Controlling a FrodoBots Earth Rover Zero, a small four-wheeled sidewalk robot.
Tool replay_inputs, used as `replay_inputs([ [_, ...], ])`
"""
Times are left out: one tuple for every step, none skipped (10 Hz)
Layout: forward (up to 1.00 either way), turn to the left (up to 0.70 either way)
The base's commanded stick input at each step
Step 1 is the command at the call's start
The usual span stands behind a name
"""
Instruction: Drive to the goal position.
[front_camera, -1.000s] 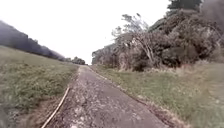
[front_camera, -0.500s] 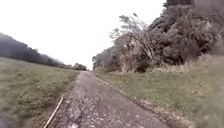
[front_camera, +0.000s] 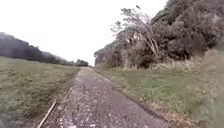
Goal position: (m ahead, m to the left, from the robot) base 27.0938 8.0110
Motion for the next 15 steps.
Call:
replay_inputs([
  [0.70,0.03],
  [0.70,0.03],
  [0.70,0.03],
  [0.70,0.02],
  [0.70,0.02],
  [0.70,0.02],
  [0.70,0.16],
  [0.70,0.35],
  [0.70,0.35],
  [0.70,0.35],
  [0.70,0.35],
  [0.70,0.35],
  [0.70,0.35],
  [0.70,0.35],
  [0.70,0.35],
])
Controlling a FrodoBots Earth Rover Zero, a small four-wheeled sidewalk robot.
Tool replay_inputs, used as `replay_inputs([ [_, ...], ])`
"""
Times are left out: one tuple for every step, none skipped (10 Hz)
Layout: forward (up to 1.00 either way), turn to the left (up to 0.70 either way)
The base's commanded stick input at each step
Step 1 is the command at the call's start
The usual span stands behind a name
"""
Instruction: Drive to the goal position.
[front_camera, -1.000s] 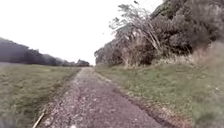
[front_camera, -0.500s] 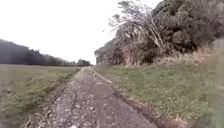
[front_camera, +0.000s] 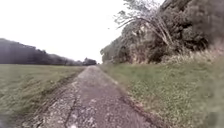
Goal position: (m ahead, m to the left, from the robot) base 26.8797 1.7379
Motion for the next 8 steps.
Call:
replay_inputs([
  [0.70,0.35],
  [0.70,0.34],
  [0.70,0.29],
  [0.70,0.20],
  [0.70,0.02],
  [0.70,0.01],
  [0.70,0.00],
  [0.70,0.00],
])
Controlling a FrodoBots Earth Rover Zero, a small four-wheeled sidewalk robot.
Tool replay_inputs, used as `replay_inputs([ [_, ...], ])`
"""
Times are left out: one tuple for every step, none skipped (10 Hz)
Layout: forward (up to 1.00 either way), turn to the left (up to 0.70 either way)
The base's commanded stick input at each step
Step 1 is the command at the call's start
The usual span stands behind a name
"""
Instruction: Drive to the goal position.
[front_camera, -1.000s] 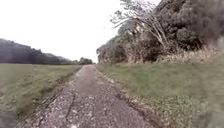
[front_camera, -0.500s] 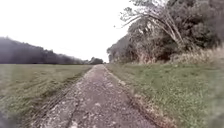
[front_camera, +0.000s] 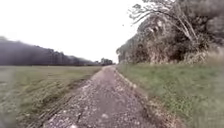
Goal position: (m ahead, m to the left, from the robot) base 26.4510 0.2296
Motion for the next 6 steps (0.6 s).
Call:
replay_inputs([
  [0.70,0.00],
  [0.70,0.00],
  [0.70,0.00],
  [0.70,0.00],
  [0.70,0.00],
  [0.70,0.00],
])
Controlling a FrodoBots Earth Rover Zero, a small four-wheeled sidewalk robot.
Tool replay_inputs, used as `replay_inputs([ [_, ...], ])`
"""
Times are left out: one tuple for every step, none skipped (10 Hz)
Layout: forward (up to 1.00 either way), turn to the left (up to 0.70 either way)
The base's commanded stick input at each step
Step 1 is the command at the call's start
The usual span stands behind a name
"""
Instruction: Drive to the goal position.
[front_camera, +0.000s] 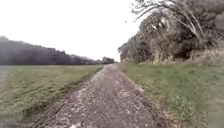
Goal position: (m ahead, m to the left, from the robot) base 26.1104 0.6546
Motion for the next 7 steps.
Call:
replay_inputs([
  [0.70,0.00],
  [0.70,0.00],
  [0.70,0.00],
  [0.70,0.00],
  [0.70,0.00],
  [0.70,0.00],
  [0.70,0.00],
])
